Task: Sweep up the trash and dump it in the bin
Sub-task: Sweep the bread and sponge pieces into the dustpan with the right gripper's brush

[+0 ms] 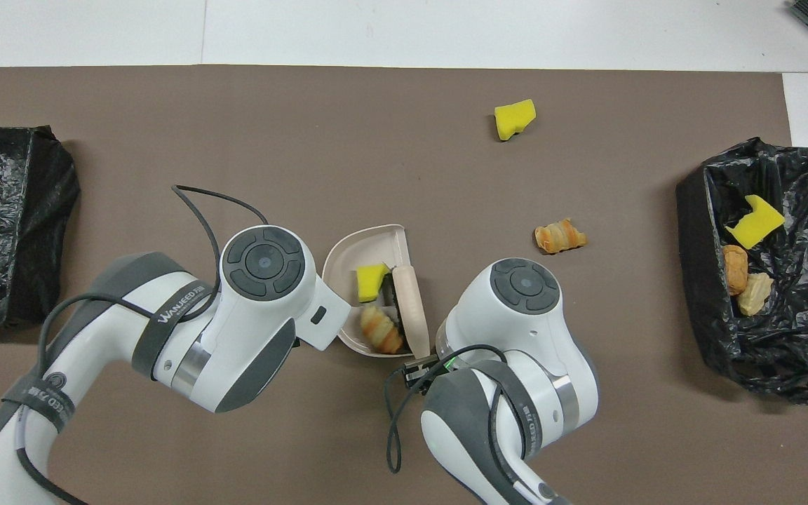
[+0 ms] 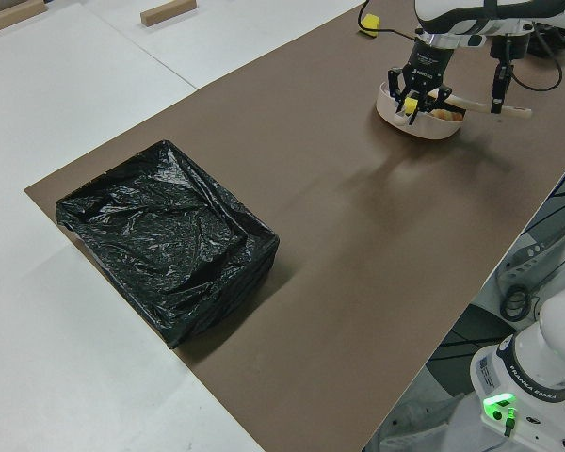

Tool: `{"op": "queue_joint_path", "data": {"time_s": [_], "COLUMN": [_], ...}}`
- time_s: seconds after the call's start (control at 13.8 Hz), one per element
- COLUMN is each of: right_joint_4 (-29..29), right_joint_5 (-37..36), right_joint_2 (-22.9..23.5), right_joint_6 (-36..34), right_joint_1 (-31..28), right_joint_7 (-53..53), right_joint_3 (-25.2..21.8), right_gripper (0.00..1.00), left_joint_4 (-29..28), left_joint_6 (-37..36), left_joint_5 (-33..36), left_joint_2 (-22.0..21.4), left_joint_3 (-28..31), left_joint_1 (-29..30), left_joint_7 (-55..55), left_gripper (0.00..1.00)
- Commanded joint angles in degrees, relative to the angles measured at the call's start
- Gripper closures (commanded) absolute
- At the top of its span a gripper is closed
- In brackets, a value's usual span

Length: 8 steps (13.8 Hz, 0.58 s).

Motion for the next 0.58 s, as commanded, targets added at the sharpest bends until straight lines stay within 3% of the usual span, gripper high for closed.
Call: {"op": "queue_joint_path", "data": {"time_s": [0.0, 0.22, 0.51], "right_joint_4": [3.6, 4.3, 7.6], "right_joint_5": [3.2, -1.2, -18.9], "right_joint_2": [0.7, 0.3, 1.9], "right_joint_6": [-1.3, -5.2, -5.0], "right_joint_1": [-1.8, -7.3, -8.8], "right_joint_7": [-2.5, -2.5, -2.5], "right_joint_3": [-0.1, -0.1, 0.0], "right_gripper": [1.00, 1.00, 1.00], "left_joint_4": [-1.5, -1.5, -1.5], "left_joint_6": [0.4, 0.4, 3.8], "left_joint_5": [0.9, 0.9, 0.8], "left_joint_2": [-1.5, -1.5, -1.0], "left_joint_3": [0.2, 0.2, 0.2], "left_joint_1": [-0.4, -0.3, 0.1], "left_joint_7": [-1.2, -1.2, -9.2], "left_gripper": [1.00, 1.00, 1.00]}}
